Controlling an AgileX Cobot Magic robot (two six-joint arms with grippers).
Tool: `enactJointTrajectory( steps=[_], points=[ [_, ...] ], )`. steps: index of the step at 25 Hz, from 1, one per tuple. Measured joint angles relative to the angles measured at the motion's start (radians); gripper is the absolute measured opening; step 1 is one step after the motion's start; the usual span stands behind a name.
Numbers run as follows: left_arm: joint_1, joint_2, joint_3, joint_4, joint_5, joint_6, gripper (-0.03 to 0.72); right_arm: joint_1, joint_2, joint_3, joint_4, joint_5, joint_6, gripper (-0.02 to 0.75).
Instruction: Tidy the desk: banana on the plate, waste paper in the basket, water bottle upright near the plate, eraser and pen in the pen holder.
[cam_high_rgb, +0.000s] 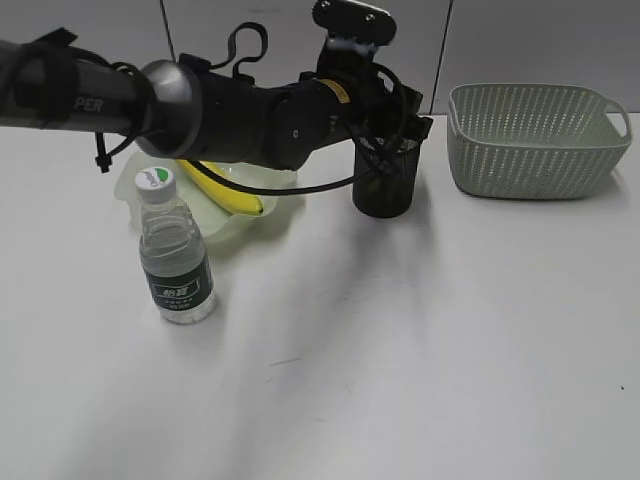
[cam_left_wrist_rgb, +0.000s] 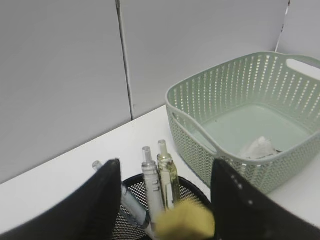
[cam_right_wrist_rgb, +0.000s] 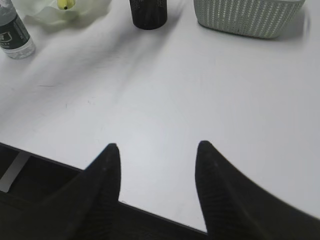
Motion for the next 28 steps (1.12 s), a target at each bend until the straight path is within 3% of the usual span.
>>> enactJointTrajectory(
  steps=[8,14,19,22,28],
  points=[
    [0.009,-0.074,0.000,-0.003,0.137,0.000,0.450,0.000,0.000,0.000,0.000,0.000,0.000,0.391],
    [0.009,-0.249,0.000,0.010,0.440,0.000,0.309,0.000,0.000,0.000,0.000,0.000,0.000,0.391],
    [0.010,-0.413,0.018,0.013,0.677,0.000,0.272,0.000,0.000,0.000,0.000,0.000,0.000,0.391],
    [0.010,-0.552,0.116,0.013,0.746,-0.002,0.251,0.000,0.000,0.000,0.000,0.000,0.000,0.391],
    [0.010,-0.957,0.516,0.051,0.782,-0.102,0.241,0.000,0.000,0.000,0.000,0.000,0.000,0.391]
  ],
)
